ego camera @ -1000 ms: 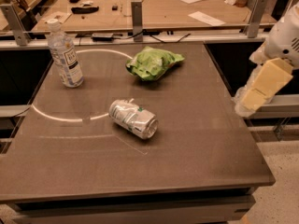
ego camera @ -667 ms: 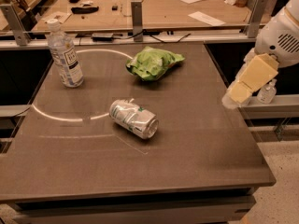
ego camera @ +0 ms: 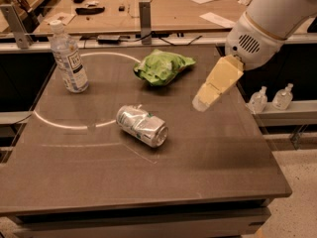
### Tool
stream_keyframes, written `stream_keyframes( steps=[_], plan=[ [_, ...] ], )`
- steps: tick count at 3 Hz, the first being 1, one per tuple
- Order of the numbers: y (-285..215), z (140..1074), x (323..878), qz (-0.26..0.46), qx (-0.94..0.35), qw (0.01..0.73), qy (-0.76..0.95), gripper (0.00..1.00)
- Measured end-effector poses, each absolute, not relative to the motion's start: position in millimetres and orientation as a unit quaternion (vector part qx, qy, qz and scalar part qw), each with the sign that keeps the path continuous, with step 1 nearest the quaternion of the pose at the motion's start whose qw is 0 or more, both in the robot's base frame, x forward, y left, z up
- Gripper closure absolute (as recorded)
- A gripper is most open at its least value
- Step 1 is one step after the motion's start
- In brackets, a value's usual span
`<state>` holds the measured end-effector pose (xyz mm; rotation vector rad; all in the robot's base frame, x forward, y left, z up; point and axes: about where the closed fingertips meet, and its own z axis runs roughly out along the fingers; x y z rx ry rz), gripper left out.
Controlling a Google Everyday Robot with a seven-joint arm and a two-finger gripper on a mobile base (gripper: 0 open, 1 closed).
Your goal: Place 7up can upright
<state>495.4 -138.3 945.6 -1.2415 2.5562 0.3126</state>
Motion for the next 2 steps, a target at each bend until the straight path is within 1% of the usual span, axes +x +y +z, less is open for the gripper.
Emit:
stream_keyframes(
  steps=[1,2],
  plan=[
    [-138.3,945.7,495.5,0.108,-0.43,0.142,0.885,0.0],
    [-109.8,933.8,473.6,0.125,-0.447,0.127,0.877,0.0]
  ],
)
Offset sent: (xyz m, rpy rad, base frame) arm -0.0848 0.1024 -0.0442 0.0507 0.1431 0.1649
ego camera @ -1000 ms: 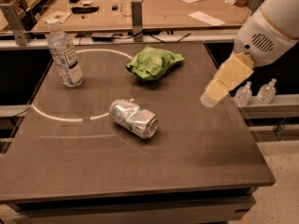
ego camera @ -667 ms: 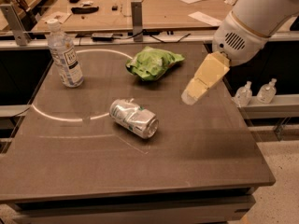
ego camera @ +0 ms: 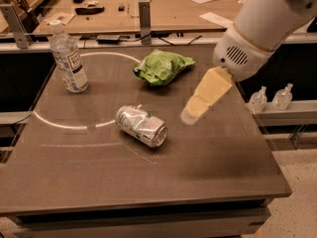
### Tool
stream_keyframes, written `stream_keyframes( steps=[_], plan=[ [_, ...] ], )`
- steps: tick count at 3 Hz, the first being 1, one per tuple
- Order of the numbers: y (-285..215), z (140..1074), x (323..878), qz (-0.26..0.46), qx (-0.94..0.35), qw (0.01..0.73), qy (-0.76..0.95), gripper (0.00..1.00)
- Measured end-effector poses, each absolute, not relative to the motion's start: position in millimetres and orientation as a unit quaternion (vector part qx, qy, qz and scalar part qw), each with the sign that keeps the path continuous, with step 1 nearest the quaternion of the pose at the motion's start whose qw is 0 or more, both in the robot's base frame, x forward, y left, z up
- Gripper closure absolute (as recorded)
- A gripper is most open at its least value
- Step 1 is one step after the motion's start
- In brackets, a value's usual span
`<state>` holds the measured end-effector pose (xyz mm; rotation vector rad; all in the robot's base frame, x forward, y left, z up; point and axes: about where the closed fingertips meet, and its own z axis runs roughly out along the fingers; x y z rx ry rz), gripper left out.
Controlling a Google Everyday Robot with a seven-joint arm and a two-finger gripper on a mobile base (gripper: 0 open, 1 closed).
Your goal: Place 7up can upright
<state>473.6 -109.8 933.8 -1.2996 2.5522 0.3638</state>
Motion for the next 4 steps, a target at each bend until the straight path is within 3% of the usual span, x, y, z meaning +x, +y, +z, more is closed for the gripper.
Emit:
stream_keyframes(
  steps=[2,4],
  plan=[
    [-8.5,885.0,413.9,0.143,-0.504,0.037,0.851,0.0],
    [32.1,870.3,439.9,0.123,-0.497,0.011,0.859,0.0]
  ],
)
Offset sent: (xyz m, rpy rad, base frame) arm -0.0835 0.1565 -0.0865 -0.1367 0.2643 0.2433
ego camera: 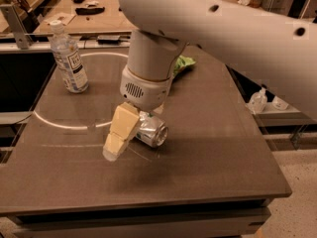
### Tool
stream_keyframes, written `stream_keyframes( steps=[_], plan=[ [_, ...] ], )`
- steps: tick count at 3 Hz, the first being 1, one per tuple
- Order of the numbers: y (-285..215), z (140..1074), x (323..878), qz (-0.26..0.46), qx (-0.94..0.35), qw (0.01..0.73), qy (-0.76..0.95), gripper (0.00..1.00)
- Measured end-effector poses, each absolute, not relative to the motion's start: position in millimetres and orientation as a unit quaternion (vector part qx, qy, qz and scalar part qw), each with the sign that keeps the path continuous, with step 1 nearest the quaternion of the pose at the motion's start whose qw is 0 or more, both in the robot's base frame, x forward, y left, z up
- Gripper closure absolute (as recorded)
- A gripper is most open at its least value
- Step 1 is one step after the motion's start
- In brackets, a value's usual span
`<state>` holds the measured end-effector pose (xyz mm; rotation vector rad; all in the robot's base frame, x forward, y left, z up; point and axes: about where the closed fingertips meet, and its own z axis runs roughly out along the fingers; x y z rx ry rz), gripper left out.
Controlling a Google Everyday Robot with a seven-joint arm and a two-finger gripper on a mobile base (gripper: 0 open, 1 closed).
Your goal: Place 7up can upright
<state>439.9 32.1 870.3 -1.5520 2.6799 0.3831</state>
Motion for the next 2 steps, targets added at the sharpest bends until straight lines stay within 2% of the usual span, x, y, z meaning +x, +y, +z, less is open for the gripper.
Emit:
stream_keyframes(
  steps=[2],
  plan=[
    [36.5,851.8,443.1,0.114,-0.489,0.009,0.865,0.0]
  ],
)
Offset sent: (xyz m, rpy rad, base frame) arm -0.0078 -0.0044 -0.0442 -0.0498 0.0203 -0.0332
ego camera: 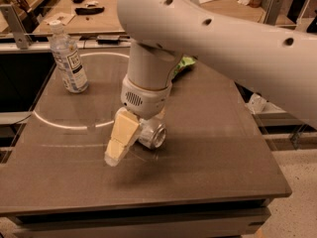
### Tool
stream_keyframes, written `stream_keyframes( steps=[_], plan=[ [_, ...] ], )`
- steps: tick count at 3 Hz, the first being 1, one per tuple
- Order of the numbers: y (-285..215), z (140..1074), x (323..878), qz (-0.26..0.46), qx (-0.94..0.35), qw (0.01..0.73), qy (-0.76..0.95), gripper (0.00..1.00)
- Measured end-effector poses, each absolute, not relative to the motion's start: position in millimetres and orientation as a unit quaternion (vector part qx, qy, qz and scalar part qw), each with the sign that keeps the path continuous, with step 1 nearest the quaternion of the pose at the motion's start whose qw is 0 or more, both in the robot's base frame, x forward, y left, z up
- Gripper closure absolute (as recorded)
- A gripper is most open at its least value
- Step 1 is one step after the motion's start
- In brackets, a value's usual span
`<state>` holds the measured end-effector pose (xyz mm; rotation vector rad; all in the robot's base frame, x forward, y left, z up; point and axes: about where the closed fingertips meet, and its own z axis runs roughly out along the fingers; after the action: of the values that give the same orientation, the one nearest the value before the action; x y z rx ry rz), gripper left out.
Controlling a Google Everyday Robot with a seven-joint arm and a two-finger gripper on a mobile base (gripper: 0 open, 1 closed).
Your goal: Place 7up can upright
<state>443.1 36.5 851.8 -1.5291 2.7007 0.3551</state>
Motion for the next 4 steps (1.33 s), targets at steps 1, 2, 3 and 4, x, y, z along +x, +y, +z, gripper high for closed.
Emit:
stream_keyframes(
  steps=[1,2,3,4],
  plan=[
    [20.1,830.8,451.0,0.115,-0.472,0.007,0.874,0.0],
    [20.1,827.1,449.9,0.108,-0.472,0.008,0.875,0.0],
    [28.9,832.2,452.0,0.091,-0.476,0.012,0.874,0.0],
    [39.1,843.7,461.0,0.071,-0.483,0.02,0.872,0.0]
  ],
)
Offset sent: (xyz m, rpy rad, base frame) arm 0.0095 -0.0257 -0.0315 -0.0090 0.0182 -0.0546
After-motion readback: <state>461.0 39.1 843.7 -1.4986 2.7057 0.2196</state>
